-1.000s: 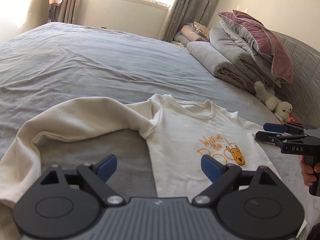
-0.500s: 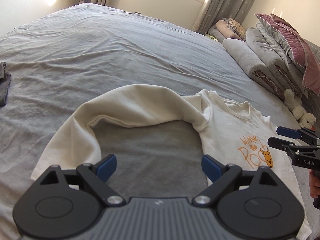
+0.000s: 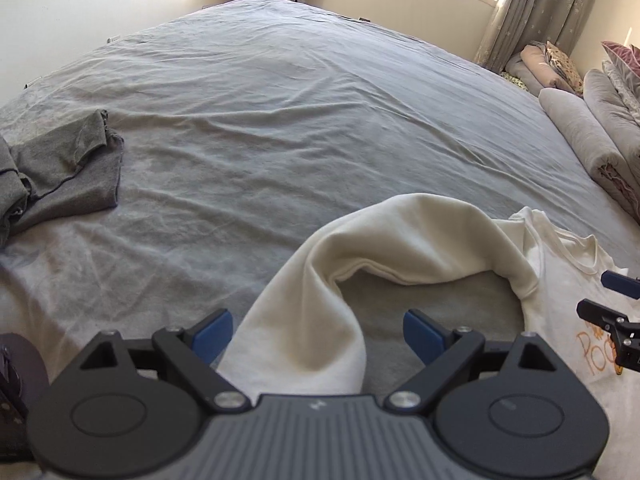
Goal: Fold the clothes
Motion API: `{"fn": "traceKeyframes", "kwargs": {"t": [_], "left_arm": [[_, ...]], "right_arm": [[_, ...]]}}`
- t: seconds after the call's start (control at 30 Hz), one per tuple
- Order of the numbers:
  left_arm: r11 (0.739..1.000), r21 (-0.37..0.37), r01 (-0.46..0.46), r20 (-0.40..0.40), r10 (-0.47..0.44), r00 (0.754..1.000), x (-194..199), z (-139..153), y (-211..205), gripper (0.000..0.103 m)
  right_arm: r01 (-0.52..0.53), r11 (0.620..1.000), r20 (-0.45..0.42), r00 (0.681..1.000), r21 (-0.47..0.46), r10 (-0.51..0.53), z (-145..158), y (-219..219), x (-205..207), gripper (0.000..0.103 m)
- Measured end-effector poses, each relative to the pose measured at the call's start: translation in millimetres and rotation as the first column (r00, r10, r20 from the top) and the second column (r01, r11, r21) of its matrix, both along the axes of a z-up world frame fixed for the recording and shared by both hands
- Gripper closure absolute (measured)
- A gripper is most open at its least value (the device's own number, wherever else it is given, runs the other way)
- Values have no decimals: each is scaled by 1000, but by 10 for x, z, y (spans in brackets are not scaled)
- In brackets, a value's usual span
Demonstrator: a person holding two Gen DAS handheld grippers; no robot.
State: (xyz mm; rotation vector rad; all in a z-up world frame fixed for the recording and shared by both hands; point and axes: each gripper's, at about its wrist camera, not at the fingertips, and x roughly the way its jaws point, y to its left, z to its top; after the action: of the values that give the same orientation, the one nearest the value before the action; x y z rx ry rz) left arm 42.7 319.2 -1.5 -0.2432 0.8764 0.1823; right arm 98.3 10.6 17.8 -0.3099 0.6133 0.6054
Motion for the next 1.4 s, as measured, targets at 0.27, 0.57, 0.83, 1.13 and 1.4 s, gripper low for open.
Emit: {"fn": "traceKeyframes", "kwargs": {"t": [0.27,0.57,0.83,1.13,1.4], "left_arm": [[999,-1,53,-48,-53,997,133,-113,106,18],[993,106,51,-51,-46,998,197,-100,94,81],[945,275,-180,168,137,976,117,232,243,40],[934,-94,-345,85,353,932,-21,54,754,36],[820,-339,-461,24,498,867,-86,-240,930,37]], "right_arm": [[-70,998,11,997,-1,70,-18,383,183,29],[-194,979,-47,979,61,197,-112,635,271,29],[-284,956,-59,956,74,288,-208,992,197,29],[-340,939,-15,940,47,341,-272,1210,162,41],[-383,923,15,923,-48,384,-413,1437,170,56]]}}
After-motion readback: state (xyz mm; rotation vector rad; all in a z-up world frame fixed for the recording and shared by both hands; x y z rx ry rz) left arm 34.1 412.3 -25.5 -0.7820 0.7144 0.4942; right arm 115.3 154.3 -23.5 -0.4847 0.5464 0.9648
